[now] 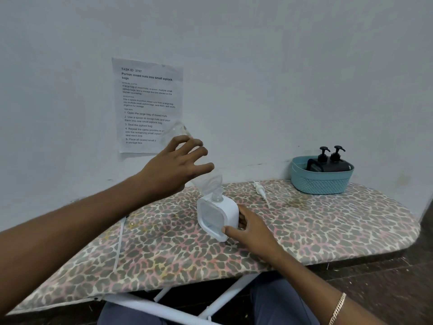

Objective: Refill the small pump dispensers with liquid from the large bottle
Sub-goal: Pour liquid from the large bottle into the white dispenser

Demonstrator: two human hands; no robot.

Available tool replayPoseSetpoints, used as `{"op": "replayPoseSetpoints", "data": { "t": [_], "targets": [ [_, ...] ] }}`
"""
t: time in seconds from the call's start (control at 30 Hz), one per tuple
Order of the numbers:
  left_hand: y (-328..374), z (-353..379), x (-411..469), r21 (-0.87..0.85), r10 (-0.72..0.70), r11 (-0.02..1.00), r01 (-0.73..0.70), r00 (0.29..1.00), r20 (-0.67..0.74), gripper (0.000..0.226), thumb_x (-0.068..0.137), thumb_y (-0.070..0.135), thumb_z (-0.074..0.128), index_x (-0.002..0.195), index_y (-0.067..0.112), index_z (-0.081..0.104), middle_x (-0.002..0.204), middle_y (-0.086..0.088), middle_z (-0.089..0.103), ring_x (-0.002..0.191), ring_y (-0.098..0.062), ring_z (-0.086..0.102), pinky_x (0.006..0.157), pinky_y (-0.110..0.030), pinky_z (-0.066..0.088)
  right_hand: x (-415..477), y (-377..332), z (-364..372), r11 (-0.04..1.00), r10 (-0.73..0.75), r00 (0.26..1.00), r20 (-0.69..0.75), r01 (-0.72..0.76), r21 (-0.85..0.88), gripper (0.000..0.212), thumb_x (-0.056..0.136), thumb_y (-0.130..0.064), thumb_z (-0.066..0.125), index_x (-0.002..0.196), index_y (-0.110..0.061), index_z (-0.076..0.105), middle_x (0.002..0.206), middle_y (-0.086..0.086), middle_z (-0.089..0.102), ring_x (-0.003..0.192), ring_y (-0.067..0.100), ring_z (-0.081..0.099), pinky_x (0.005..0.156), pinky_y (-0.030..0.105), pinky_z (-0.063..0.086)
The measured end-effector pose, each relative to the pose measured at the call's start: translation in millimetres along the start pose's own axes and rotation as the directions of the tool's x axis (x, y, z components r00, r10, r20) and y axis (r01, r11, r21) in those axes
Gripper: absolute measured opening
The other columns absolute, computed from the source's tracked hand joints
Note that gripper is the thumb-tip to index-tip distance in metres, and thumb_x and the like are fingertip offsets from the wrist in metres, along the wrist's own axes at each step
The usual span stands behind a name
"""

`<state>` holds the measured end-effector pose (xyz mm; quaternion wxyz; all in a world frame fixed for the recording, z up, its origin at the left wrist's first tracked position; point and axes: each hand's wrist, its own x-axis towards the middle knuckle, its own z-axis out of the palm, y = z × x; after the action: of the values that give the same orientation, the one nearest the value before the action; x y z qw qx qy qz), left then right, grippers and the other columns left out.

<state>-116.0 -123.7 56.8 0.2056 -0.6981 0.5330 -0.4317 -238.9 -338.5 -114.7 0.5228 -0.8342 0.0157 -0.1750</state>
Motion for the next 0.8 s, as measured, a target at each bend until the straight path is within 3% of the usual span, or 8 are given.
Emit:
{"op": "replayPoseSetpoints", "data": {
  "t": [0.23,0.5,0.63,0.7,0.8],
  "targets": [
    [19,25,-30,-0.158,-0.305,0.94,0.302,0.952,0.01,0.083,0.056,-0.016,0.075,0.128,0.025,0.067,0.126,-0.007,0.066,0.122,-0.033,0.059,0.103,-0.051,0.03,0,1,0,1.0,0.002,1.0,-0.004,-0.002,0.007,0.063,0.087,-0.031,0.081,0.144,-0.033,0.055,0.13,-0.018,0.069,0.116,-0.002,0.066,0.097,0.026,0.056],
    [50,47,-61,-0.392,-0.565,0.725,0.566,0.815,0.132,0.084,0.067,0.008,0.09,0.14,0.033,0.057,0.127,0.003,0.063,0.119,-0.026,0.057,0.098,-0.049,0.034,1,3,1,1.0,0.004,1.0,0.002,-0.004,0.022,0.061,0.088,-0.029,0.081,0.144,-0.032,0.055,0.129,-0.019,0.069,0.114,-0.005,0.066,0.09,0.018,0.056],
    [55,57,-67,-0.522,-0.696,0.502,0.69,0.68,0.23,0.074,0.076,0.02,0.089,0.142,0.033,0.058,0.125,0.002,0.063,0.118,-0.028,0.058,0.097,-0.051,0.036,2,4,1,1.0,0.002,1.0,0.003,-0.002,0.023,0.064,0.087,-0.034,0.081,0.145,-0.033,0.054,0.131,-0.019,0.068,0.117,-0.002,0.066,0.097,0.027,0.057],
    [54,59,-68,-0.63,-0.752,0.3,0.716,0.584,0.306,0.073,0.077,0.023,0.089,0.142,0.031,0.058,0.124,0.002,0.064,0.118,-0.025,0.059,0.099,-0.05,0.041,2,6,1,1.0,0.001,1.0,0.005,-0.001,0.02,0.064,0.087,-0.035,0.081,0.144,-0.033,0.054,0.131,-0.018,0.068,0.117,-0.001,0.066,0.098,0.03,0.057],
    [53,60,-70,-0.748,-0.783,0.03,0.663,0.481,0.395,0.069,0.076,0.022,0.093,0.136,0.028,0.059,0.117,0.006,0.067,0.106,-0.014,0.063,0.09,-0.034,0.049,3,6,1,1.0,0.001,1.0,0.001,-0.001,0.016,0.064,0.086,-0.036,0.081,0.143,-0.034,0.055,0.13,-0.019,0.068,0.117,0.0,0.066,0.099,0.032,0.058]
  ]
}}
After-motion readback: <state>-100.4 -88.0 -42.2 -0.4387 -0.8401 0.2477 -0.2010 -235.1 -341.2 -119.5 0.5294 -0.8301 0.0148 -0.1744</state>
